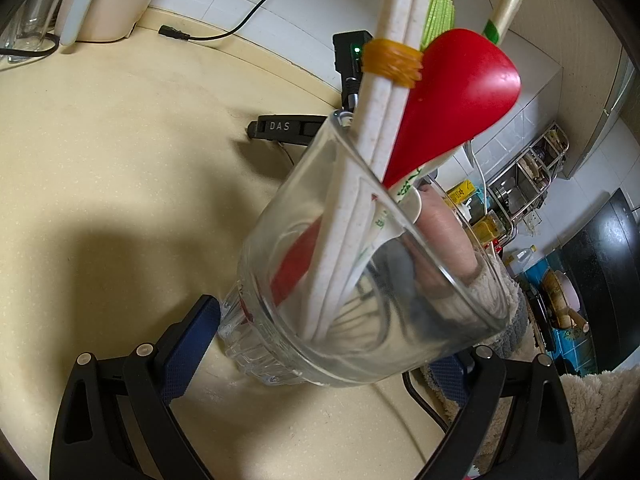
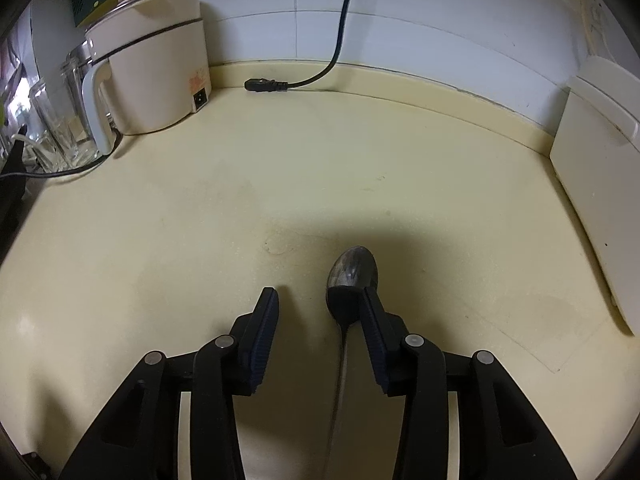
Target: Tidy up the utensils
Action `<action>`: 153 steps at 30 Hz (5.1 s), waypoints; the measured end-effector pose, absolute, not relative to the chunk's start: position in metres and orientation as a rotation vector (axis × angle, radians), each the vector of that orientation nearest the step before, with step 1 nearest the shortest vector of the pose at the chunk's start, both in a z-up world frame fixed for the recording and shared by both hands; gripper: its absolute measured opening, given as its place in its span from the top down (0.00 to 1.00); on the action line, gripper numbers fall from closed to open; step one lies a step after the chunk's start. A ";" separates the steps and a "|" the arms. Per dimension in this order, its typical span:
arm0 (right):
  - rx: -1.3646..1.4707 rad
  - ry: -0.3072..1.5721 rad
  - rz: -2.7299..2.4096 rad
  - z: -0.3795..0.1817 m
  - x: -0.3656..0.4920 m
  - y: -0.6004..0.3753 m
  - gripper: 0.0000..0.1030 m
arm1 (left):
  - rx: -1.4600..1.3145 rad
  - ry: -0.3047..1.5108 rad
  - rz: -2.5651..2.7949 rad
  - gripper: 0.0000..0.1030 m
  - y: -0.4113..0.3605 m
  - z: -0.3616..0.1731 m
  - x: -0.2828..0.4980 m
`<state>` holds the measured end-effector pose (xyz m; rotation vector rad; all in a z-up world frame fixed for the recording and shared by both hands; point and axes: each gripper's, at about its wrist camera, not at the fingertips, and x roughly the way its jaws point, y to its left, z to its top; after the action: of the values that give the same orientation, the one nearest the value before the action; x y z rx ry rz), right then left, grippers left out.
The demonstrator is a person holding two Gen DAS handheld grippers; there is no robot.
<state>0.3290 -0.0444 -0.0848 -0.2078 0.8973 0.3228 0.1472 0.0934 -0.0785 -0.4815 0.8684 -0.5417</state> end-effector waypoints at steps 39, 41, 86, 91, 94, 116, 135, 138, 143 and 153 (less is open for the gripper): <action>0.164 0.853 0.497 -0.069 0.332 -0.101 0.95 | -0.482 0.869 -0.542 0.06 0.093 -0.078 0.147; 0.170 0.858 0.489 -0.070 0.333 -0.102 0.94 | -0.482 0.869 -0.542 0.06 0.094 -0.078 0.147; -0.192 0.908 0.332 -0.097 0.348 -0.042 0.48 | -0.482 0.869 -0.542 0.06 0.093 -0.078 0.147; -0.200 0.906 0.335 -0.097 0.347 -0.042 0.50 | -0.482 0.869 -0.542 0.06 0.093 -0.078 0.147; -0.182 0.900 0.328 -0.096 0.347 -0.047 0.71 | -0.482 0.868 -0.542 0.06 0.093 -0.078 0.147; 0.004 0.472 0.434 -0.012 0.284 -0.073 0.71 | -0.482 0.868 -0.542 0.06 0.093 -0.078 0.147; 0.042 0.280 0.409 0.032 0.244 -0.091 0.71 | -0.483 0.868 -0.542 0.05 0.093 -0.078 0.147; 0.038 0.263 0.407 0.036 0.238 -0.091 0.71 | -0.483 0.869 -0.541 0.05 0.093 -0.078 0.147; 0.045 0.235 0.399 0.045 0.224 -0.095 0.71 | -0.483 0.868 -0.541 0.06 0.093 -0.078 0.147; 0.062 0.216 0.403 0.056 0.159 -0.123 0.71 | -0.483 0.869 -0.542 0.05 0.093 -0.078 0.147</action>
<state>0.1589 -0.1228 0.0558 0.0623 0.2164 0.4029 0.1473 0.0932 -0.0781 -0.4825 0.8686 -0.5419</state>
